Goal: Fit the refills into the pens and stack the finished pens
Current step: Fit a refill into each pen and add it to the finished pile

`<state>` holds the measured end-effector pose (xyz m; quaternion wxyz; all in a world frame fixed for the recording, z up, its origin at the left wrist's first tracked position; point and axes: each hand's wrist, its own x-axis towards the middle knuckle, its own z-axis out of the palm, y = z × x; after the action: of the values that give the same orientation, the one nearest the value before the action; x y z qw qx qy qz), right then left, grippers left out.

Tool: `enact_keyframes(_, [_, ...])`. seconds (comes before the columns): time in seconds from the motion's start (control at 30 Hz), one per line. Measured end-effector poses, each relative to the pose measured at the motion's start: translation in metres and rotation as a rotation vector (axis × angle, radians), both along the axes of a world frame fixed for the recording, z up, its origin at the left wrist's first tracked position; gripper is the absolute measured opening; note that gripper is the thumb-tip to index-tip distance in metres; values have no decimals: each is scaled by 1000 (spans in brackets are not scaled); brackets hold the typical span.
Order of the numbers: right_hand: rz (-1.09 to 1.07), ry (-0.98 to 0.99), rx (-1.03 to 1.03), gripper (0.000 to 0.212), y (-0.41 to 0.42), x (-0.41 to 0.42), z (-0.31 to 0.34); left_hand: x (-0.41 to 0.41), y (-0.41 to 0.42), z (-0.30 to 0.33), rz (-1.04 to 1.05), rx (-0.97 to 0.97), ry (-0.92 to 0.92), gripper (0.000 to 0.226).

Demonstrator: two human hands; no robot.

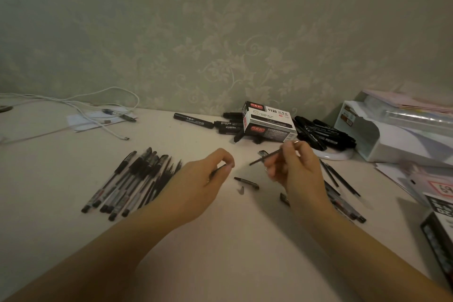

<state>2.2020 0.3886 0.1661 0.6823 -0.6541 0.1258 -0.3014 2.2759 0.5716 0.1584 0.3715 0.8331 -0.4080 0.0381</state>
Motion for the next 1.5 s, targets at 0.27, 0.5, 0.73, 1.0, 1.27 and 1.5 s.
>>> enact_keyframes(0.27, [-2, -53, 111, 20, -5, 3, -5, -3, -3, 2, -28, -53, 39, 16])
enact_keyframes(0.5, [0, -49, 95, 19, -6, 5, -7, -2, -2, 3, -21, -77, 58, 14])
enact_keyframes(0.73, [12, -53, 124, 19, -9, 7, -8, -3, -2, 3, -22, -62, 65, 15])
enact_keyframes(1.0, [44, -20, 51, 19, -6, 2, -4, -3, -3, 3, -41, -35, 52, 16])
enact_keyframes(1.27, [220, 185, -591, 23, 11, -3, -14, 1, -2, 0, -37, -55, 33, 14])
enact_keyframes(1.5, [206, 209, -1193, 21, 5, -4, -17, 4, -1, -2, -14, -45, 29, 17])
